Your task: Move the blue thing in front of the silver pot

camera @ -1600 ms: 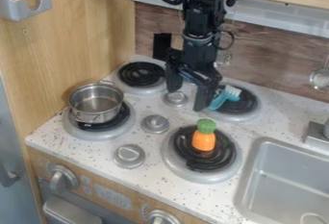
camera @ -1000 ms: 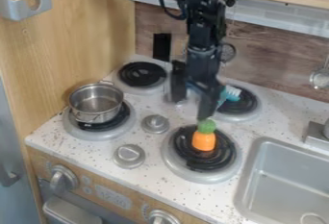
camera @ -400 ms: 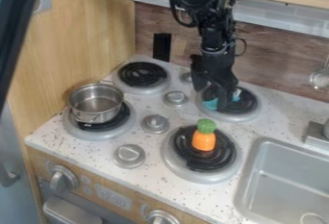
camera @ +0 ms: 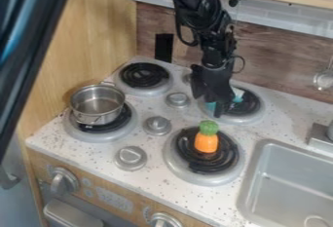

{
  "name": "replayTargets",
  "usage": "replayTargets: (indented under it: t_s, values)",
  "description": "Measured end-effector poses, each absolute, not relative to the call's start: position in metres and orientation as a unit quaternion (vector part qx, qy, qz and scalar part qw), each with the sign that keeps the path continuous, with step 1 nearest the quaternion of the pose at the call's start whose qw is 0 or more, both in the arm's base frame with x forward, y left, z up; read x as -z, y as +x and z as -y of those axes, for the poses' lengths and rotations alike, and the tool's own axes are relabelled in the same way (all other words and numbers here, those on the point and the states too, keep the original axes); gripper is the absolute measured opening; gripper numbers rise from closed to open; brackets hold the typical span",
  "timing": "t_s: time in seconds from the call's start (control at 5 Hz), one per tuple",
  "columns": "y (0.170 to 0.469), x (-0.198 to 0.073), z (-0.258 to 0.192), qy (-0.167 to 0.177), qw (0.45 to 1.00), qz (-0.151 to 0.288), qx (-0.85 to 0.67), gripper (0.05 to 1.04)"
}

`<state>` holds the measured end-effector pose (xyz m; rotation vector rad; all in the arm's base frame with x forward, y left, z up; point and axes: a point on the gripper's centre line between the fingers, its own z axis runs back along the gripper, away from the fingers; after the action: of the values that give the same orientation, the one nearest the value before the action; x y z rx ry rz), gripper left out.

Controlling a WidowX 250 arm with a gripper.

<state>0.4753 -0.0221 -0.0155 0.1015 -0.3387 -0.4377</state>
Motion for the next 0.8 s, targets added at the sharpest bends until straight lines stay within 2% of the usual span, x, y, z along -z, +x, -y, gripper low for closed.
replayTargets:
  t_s: [0.2, 0.4, 0.6, 0.8]
  values:
    - [0.4796, 0.0272, 0.0212, 0.049, 0.966, 0.154, 0.203, 0.999]
    - [0.4815, 0.035, 0.0206, 0.048, 0.969, 0.138, 0.2, 0.941]
    - [0.4831, 0.0351, 0.0208, 0.047, 0.971, 0.138, 0.192, 0.628]
    - [0.4837, 0.0349, 0.0201, 0.049, 0.971, 0.136, 0.19, 0.476]
